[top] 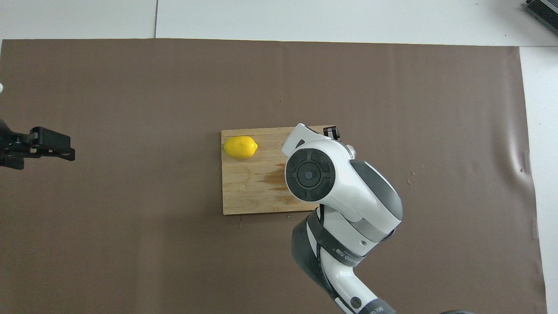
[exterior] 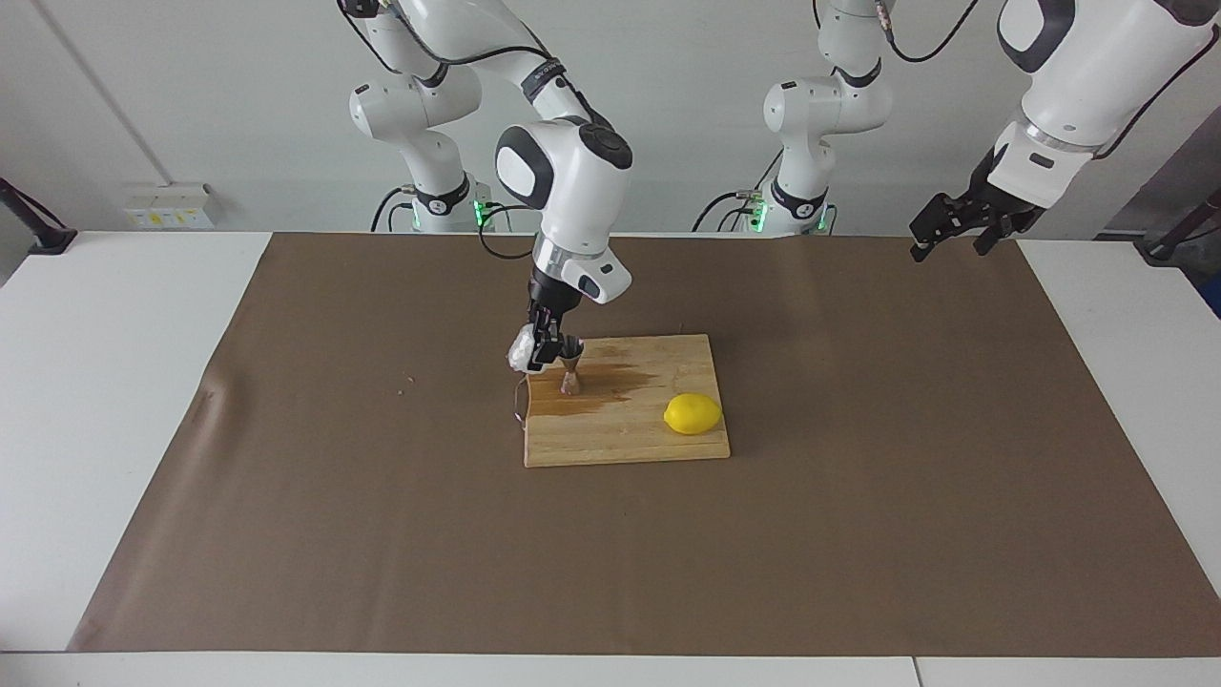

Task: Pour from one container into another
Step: 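Tilt the clear glass with the right gripper into the metal cup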

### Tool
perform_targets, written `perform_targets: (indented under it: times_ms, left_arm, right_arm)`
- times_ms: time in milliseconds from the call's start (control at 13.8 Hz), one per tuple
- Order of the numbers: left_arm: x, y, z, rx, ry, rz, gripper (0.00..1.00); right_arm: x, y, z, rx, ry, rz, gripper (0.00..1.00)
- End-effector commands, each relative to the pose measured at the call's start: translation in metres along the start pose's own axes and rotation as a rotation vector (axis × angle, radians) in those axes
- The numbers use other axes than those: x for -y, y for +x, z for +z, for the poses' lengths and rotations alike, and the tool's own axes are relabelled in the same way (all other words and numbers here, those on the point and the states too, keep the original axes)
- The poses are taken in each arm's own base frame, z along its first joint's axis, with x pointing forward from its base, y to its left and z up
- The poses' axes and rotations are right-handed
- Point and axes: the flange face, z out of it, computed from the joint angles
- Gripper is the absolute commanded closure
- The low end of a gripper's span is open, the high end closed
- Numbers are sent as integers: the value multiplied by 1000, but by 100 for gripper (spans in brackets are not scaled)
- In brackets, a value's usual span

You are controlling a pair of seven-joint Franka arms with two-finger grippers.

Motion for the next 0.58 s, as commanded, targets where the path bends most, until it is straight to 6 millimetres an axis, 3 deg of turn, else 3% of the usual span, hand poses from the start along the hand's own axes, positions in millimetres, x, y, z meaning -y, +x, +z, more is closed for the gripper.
perform_targets:
  times_ms: [0,505]
  left_arm:
    - [1,-6,-4,4,-7,2,0]
    - [1,-5,-4,4,-7,2,0]
  right_arm:
    - [3,10,0,40,-24,-24,100]
    - [15,13,7,99,-60,-83,100]
